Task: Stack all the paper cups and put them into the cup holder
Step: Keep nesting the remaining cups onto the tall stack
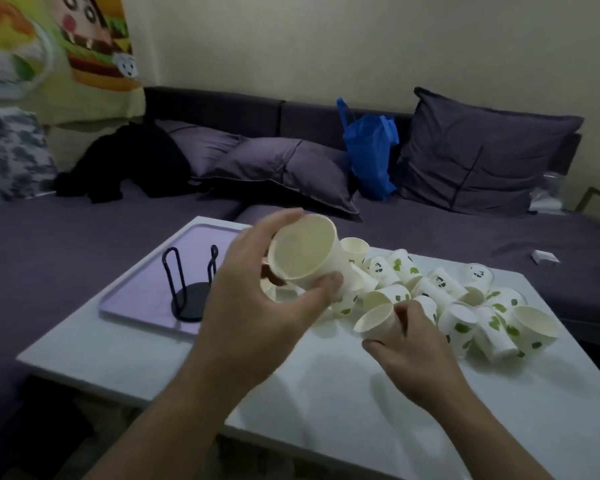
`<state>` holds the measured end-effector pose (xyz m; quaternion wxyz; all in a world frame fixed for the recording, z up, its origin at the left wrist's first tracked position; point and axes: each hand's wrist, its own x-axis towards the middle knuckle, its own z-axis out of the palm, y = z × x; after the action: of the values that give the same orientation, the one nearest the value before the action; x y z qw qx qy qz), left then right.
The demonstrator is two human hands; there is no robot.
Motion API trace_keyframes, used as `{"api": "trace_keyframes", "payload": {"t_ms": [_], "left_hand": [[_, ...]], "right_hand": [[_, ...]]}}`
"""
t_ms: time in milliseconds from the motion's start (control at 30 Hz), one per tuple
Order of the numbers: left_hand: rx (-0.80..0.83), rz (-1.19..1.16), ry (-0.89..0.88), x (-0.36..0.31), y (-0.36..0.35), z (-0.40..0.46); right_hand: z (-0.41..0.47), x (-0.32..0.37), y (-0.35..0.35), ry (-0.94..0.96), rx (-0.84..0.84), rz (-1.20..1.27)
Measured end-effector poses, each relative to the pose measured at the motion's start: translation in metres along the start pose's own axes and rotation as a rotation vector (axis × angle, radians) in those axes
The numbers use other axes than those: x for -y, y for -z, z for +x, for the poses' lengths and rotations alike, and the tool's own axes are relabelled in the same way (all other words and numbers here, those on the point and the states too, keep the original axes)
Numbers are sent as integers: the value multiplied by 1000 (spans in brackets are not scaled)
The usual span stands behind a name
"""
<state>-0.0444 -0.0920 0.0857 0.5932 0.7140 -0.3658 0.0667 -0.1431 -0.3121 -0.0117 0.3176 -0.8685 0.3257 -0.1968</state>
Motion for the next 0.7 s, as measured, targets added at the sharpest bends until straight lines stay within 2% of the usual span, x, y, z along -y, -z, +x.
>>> {"api": "trace_keyframes", "payload": {"t_ms": [100, 200, 367, 467, 567, 700], "left_hand": [[-149, -22, -10, 0, 29, 16], [-191, 18, 45, 11, 44, 20], [-124, 122, 128, 37, 47, 15], [-27, 188, 226, 48, 47, 13], [88, 173, 365, 56, 46, 11], [145, 159, 434, 65, 39, 6]], "right_hand": [[-8, 6, 1, 23, -20, 113], [-12, 14, -1, 56, -25, 223], [-10, 35, 0, 62, -57, 419], [-9, 56, 0, 80, -88, 556], [-11, 87, 4, 147, -94, 709], [-17, 127, 6, 267, -53, 858]]}}
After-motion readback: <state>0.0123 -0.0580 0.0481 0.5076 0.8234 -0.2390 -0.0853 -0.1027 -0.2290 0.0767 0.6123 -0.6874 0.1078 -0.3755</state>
